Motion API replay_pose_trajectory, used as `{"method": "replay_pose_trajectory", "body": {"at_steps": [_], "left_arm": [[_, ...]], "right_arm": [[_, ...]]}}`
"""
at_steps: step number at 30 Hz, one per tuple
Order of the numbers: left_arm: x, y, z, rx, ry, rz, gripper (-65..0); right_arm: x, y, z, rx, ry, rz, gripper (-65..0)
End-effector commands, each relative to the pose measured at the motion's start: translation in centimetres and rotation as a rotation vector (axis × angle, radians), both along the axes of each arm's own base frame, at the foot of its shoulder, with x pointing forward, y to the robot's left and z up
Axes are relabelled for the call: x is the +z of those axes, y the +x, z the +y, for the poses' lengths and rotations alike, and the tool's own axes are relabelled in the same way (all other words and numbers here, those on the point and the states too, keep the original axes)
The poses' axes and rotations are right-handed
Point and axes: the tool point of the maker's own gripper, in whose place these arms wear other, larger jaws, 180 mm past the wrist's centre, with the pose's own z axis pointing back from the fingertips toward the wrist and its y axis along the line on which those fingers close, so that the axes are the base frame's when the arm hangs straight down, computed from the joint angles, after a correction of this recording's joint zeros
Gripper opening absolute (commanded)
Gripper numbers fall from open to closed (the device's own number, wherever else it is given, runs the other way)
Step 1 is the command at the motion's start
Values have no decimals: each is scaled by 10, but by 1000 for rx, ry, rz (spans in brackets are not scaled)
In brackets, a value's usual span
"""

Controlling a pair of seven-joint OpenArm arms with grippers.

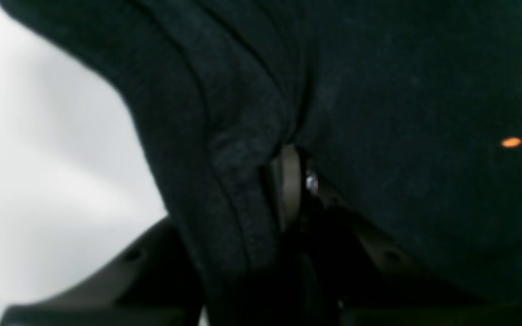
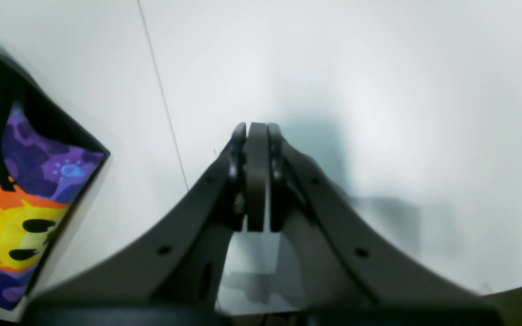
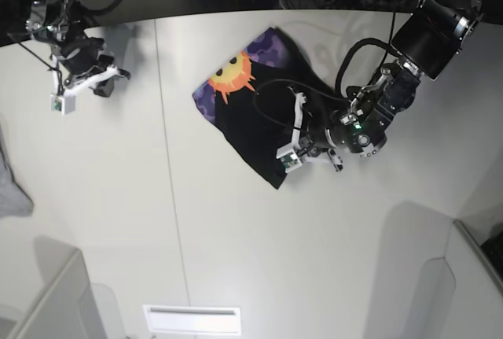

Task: Fold the T-shirt properly
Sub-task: 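Grasp the bundle edge with the left gripper and rotate it, then press and smooth the folded shirt flat with the left gripper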

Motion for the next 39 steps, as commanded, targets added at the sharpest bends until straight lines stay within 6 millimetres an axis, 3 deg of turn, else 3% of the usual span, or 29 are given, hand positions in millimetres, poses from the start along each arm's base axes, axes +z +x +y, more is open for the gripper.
{"method": "replay_pose_trajectory", "body": {"at_steps": [1, 4, 10, 16, 24, 30, 39], "left_arm": [[-7, 2, 11, -15, 108, -14, -650], [-5, 8, -4, -75, 141, -58, -650], [-4, 3, -40, -353, 243, -143, -650], [-1, 2, -64, -580, 362, -231, -650], [-14, 4, -89, -589, 384, -213, -650], [-33, -1, -86, -572, 392, -141, -650], [-36, 5, -90, -573, 370, -139, -650]], "right_arm": [[8, 5, -4, 3, -16, -34, -650], [4, -1, -1, -14, -1, -22, -650], [5, -8, -19, -110, 5, -28, -650], [2, -20, -31, -145, -11, -7, -650], [0, -34, -45, -231, -6, -1, -650], [-3, -41, -45, -233, -8, 16, -650], [-3, -41, -45, -233, -8, 16, -650]]}}
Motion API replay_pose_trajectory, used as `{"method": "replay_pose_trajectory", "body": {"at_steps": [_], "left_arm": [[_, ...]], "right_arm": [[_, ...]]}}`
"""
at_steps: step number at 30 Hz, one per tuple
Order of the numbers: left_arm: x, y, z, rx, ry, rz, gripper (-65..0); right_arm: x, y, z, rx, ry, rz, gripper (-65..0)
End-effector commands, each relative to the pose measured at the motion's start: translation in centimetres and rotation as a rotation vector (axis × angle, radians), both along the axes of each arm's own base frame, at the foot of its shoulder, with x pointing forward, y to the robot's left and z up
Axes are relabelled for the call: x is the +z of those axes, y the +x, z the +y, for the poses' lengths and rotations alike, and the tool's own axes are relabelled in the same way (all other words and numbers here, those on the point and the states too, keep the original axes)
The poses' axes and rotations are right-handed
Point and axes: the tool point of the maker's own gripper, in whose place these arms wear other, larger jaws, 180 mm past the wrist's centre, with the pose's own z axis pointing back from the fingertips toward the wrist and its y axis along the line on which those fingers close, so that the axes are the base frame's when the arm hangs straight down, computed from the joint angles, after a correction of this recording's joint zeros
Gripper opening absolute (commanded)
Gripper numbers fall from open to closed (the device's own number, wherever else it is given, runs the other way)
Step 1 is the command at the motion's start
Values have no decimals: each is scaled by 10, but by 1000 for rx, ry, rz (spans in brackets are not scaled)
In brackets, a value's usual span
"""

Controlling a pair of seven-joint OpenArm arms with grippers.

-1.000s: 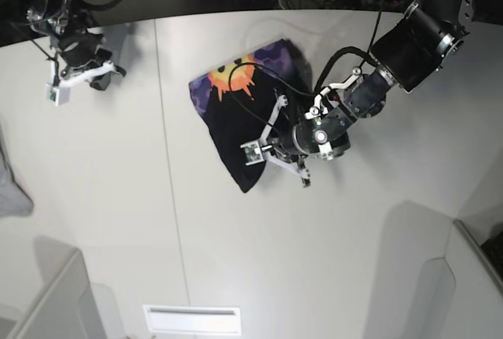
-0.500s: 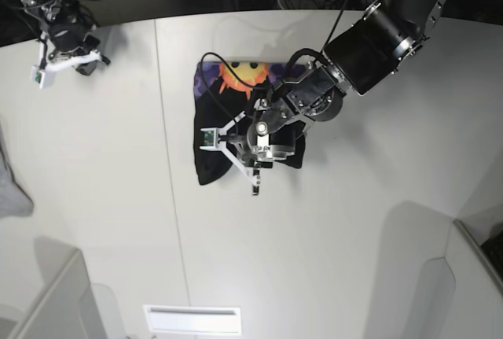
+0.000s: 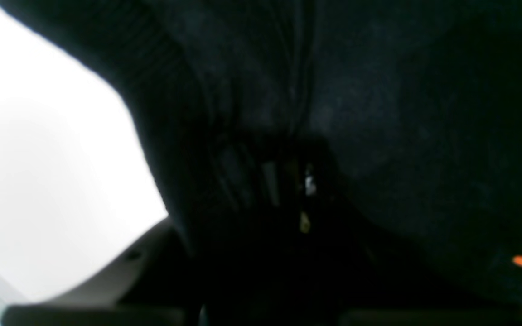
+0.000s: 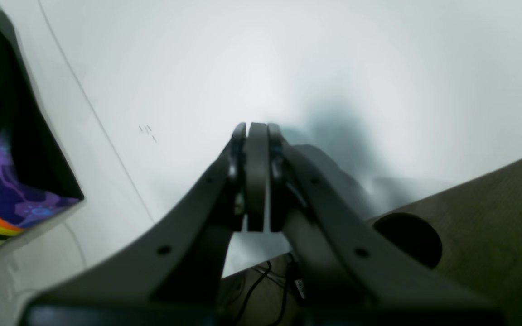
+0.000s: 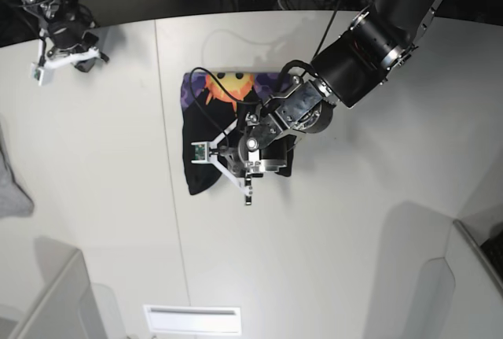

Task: Fold the T-shirt properly
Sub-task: 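Press and smooth the folded shirt flat with the left gripper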

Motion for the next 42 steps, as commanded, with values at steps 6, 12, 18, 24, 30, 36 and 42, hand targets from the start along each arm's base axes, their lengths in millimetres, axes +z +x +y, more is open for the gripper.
{"method": "replay_pose_trajectory", "body": {"at_steps": [6, 12, 18, 24, 30, 36, 42], "left_arm": [[-24, -25, 13, -15, 56, 91, -650], [-17, -16, 10, -20, 54, 69, -650], [-4, 1, 10, -22, 56, 30, -387], [11, 19, 8, -22, 54, -13, -181], [37, 46, 1, -22, 39, -78, -143], [55, 62, -1, -28, 38, -125, -138], [79, 66, -16, -57, -10, -183, -137]], "right_arm": [[7, 5, -4, 8, -20, -30, -650], [7, 4, -3, 9, -19, -28, -650], [7, 5, -3, 13, -19, -27, -650], [7, 6, -2, 15, -19, -30, -650], [8, 7, -2, 15, -19, -33, -650], [8, 8, -2, 15, -19, -34, -650], [9, 8, -4, 18, -24, -34, -650]]}}
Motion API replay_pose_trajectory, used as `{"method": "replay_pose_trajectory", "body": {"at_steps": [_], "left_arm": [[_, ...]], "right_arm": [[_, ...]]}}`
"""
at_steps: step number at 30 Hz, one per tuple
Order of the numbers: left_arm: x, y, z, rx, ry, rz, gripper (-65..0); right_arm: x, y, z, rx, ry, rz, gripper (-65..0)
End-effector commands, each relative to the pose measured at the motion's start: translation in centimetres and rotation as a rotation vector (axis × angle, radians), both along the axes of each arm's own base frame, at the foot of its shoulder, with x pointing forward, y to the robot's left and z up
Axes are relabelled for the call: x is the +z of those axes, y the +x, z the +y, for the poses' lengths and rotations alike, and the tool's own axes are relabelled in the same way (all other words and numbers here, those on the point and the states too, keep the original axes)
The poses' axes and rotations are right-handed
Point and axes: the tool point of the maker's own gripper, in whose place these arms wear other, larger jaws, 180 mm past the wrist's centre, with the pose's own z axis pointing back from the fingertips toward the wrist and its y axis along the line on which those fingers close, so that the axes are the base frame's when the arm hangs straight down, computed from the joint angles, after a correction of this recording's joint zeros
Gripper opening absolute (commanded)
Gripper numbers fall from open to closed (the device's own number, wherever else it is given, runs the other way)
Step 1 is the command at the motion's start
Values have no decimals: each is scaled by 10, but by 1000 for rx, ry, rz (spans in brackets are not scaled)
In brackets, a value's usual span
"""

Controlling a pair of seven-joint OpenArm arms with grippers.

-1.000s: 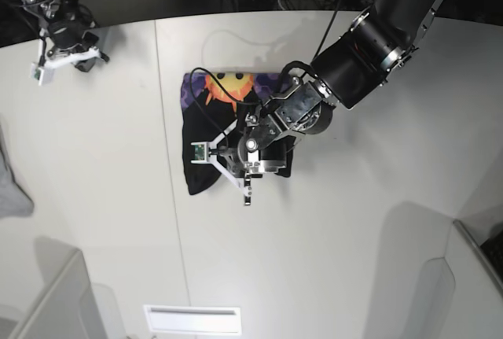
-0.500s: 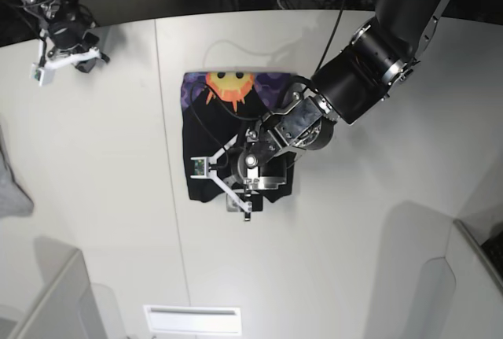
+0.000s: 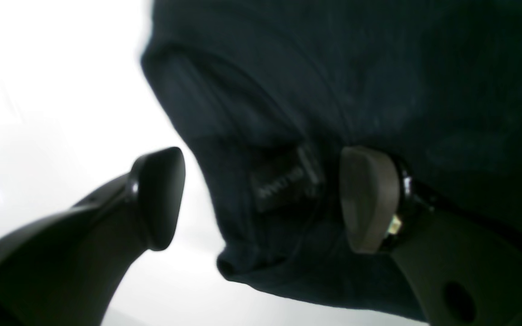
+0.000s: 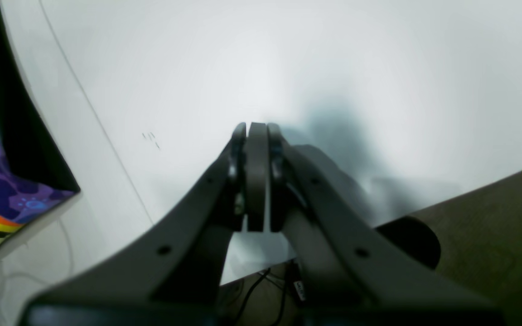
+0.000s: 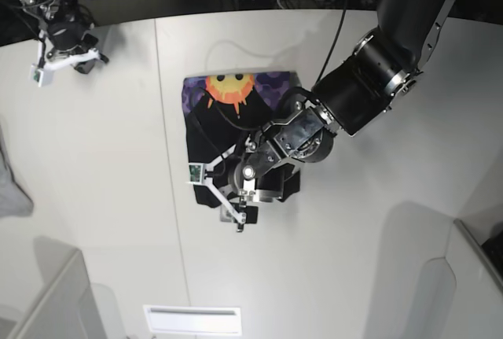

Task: Fold the T-shirt properly
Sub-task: 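Press and smooth the folded shirt flat with the left gripper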

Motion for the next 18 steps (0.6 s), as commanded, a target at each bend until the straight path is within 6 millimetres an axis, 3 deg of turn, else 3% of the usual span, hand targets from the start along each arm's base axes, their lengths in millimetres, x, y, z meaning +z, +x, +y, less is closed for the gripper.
{"method": "replay_pose_trajectory", "body": {"at_steps": [1, 8, 11, 15, 16, 18], "left_arm": [[24, 14, -9, -13, -26, -58, -137], [57, 20, -24, -53, -75, -134, -137], [84, 16, -37, -86, -137, -192, -146], [123, 22, -16, 42, -239, -257, -161], [133, 21, -10, 72, -274, -273, -196], [147, 18, 7, 127, -335, -305, -342]], "right_arm": [[8, 6, -4, 10, -21, -32, -650], [9, 8, -4, 11, -20, -37, -650], [9, 9, -4, 12, -22, -38, -650], [11, 9, -7, 11, -30, -44, -650], [14, 11, -9, 16, -42, -54, -650], [21, 16, -9, 64, -73, -103, -650]]}}
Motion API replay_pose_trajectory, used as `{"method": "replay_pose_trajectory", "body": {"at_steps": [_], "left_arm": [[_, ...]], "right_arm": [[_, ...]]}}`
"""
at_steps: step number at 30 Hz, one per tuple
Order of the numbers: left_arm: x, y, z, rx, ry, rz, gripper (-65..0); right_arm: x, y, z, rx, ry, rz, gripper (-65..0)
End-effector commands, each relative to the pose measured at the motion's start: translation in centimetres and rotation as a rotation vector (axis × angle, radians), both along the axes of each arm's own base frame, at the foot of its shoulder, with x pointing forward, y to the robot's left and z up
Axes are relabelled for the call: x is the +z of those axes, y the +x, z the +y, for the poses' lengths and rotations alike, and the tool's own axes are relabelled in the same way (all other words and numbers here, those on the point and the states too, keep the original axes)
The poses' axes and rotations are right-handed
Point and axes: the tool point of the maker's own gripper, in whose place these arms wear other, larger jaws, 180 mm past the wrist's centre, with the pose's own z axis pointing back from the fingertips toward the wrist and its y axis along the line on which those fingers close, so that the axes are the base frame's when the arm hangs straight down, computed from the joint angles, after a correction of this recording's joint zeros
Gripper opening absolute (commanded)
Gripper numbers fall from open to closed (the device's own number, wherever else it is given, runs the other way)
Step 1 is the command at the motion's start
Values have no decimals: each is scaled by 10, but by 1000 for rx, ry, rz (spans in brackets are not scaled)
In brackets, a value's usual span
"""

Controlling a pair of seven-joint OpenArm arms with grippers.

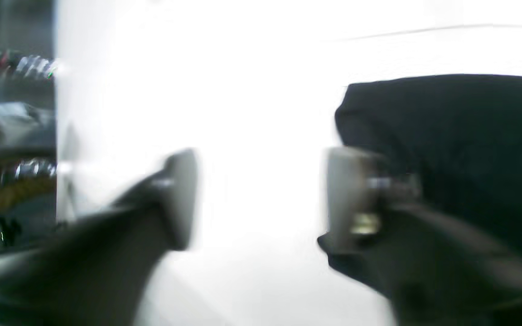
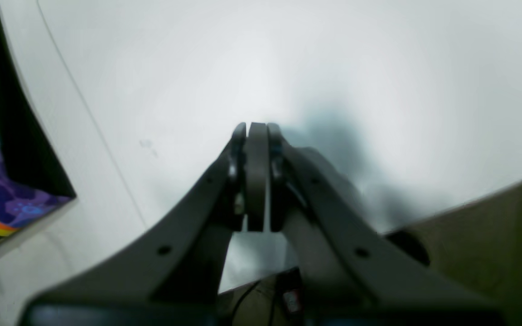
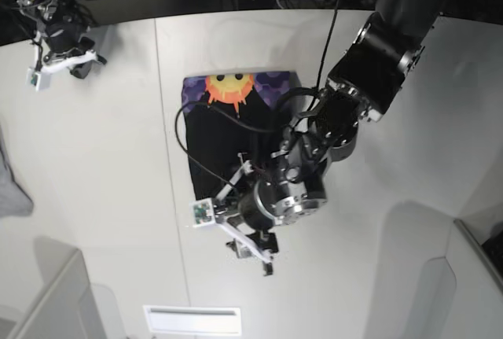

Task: Fold the T-shirt properly

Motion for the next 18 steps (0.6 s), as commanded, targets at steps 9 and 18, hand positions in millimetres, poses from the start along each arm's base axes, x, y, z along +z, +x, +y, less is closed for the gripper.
{"method": "replay_pose_trajectory", "body": {"at_steps": [9, 18], "left_arm": [[-9, -38, 82, 141, -24, -14, -650], [-63, -107, 117, 165, -299, 110, -650]], "right_arm": [[18, -4, -2, 172, -153, -62, -650], [14, -19, 6, 376, -358, -24, -650]]}}
